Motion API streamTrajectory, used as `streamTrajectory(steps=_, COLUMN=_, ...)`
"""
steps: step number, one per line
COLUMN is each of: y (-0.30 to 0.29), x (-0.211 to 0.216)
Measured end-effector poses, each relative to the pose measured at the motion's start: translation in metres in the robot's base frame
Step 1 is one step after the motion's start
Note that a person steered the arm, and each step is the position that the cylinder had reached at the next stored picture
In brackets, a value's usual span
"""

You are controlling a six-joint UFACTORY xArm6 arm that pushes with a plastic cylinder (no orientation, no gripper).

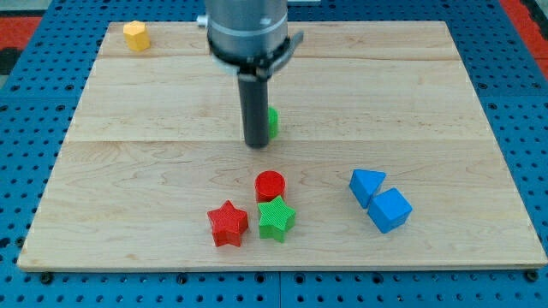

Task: Slide green circle from center to top right

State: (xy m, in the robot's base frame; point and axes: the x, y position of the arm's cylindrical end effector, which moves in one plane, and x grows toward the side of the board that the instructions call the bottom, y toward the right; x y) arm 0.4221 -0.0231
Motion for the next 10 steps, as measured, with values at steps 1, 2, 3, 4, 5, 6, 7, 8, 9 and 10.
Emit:
streamTrajectory(steps=1, y=0.014, x=-0.067)
streamTrajectory(steps=2, y=-0.011, x=-0.081)
streamTrajectory(steps=3, y=0.064, x=-0.100)
streamTrajectory(steps=4, y=0.124, x=-0.132)
streamTrajectory(steps=5, y=0.135, x=-0.101)
streamTrajectory(steps=6, y=0.166, x=-0.097)
streamTrajectory(steps=7, y=0.169, x=-0.150)
streamTrajectory(steps=8, y=0.177, x=-0.143)
streamTrajectory(steps=9, y=0.159, x=-0.167)
streamTrajectory(steps=10, y=0.193, x=-0.192)
